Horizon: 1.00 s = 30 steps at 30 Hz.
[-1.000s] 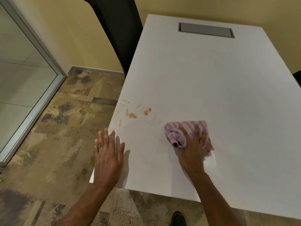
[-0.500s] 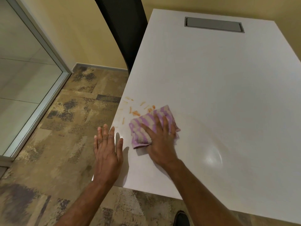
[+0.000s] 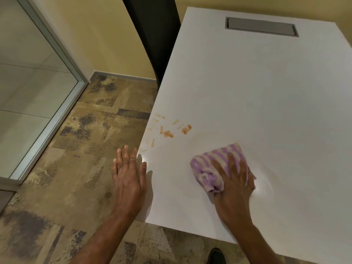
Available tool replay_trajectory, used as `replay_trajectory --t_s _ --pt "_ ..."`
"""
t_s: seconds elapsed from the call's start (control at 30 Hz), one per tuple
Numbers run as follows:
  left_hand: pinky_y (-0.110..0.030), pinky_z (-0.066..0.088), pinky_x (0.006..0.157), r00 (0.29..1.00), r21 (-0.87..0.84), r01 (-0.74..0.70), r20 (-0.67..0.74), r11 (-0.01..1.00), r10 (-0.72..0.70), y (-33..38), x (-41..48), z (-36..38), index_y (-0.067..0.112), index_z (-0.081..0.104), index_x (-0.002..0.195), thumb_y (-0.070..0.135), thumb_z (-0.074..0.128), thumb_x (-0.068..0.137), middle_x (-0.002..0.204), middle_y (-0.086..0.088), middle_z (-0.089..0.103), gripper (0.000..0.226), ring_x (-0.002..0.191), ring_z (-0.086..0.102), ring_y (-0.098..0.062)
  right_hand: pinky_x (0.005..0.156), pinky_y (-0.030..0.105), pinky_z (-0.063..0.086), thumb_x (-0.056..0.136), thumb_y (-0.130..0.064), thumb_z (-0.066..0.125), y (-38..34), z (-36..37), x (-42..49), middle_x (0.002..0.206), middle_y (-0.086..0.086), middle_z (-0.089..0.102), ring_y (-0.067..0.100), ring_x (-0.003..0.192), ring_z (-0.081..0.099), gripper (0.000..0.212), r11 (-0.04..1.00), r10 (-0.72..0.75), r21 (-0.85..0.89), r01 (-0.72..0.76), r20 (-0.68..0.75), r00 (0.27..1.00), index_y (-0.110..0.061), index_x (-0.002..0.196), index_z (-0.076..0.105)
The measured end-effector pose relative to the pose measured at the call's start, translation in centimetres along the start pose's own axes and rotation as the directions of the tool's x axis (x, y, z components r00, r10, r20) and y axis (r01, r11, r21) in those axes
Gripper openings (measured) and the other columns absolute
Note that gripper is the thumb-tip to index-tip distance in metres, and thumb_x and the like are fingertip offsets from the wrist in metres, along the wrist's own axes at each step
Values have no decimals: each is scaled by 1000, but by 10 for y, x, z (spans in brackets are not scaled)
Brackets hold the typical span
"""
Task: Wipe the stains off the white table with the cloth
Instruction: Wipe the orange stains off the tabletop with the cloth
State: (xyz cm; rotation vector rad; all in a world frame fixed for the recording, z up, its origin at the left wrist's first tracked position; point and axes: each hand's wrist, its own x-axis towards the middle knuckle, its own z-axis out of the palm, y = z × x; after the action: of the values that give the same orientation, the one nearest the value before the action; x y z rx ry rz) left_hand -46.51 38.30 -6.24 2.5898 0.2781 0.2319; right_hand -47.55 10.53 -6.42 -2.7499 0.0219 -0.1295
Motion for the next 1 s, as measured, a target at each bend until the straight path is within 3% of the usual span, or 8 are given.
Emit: replay_trajectory --t_s 0.1,0.23,0.4,0.53,0.67,0.83,0.93,1.0 --pt "-42 0 129 1000 -16 5 2 1000 -5 -5 2 0 16 27 160 42 25 107 171 -4 9 59 158 -8 -11 114 76 18 84 -56 46 -15 12 38 169 12 23 46 154 13 71 998 63 -10 -63 -8 998 -35 152 42" --pt "-42 -1 129 1000 -44 14 -1 999 -14 -11 4 0 16 27 159 41 25 107 171 -4 10 58 158 -8 -11 113 73 17 83 -70 36 -42 28 91 166 20 27 54 150 18 80 992 105 -67 -106 -25 994 -31 153 45" --pt "-42 -1 129 1000 -60 28 2 998 -28 -16 8 -6 17 27 159 40 25 107 171 -2 8 57 157 -9 -9 115 74 12 89 -48 72 -68 48 127 166 23 24 54 151 16 76 993 81 -80 -86 -53 995 -30 156 40" --pt "-39 -3 128 1000 -61 25 -3 998 -25 -18 10 -10 18 25 160 40 25 107 171 -1 7 57 157 -9 -9 117 72 1 95 -39 64 -96 55 143 171 16 5 46 155 -4 77 997 11 -74 -8 37 999 -38 160 24" --pt "-36 -4 128 999 -88 37 -24 995 -39 -19 12 -12 20 25 160 39 27 107 171 1 8 56 157 -9 -7 118 68 -7 92 -34 62 -130 63 143 171 14 8 44 156 -7 75 991 -119 -44 123 84 989 -38 159 28" --pt "-37 0 129 994 -163 59 -85 985 -73 -20 17 -19 18 30 158 39 28 107 170 1 13 56 158 -3 -7 120 70 8 82 -43 63 -155 78 114 169 14 19 46 155 5 76 938 -333 -52 343 143 932 -40 153 38" --pt "-38 2 129 990 -183 70 -107 981 -91 -23 21 -25 17 29 159 39 28 107 170 1 13 56 158 -3 -7 123 65 6 82 -45 72 -157 77 76 171 8 15 37 158 1 84 911 -407 -6 411 124 905 -42 155 30" --pt "-39 2 129 989 -171 78 -112 982 -98 -24 22 -28 18 28 159 39 27 107 170 1 12 56 157 -4 -6 121 67 15 83 -41 75 -149 75 49 172 4 13 34 158 2 92 917 -397 8 398 110 911 -43 157 21"
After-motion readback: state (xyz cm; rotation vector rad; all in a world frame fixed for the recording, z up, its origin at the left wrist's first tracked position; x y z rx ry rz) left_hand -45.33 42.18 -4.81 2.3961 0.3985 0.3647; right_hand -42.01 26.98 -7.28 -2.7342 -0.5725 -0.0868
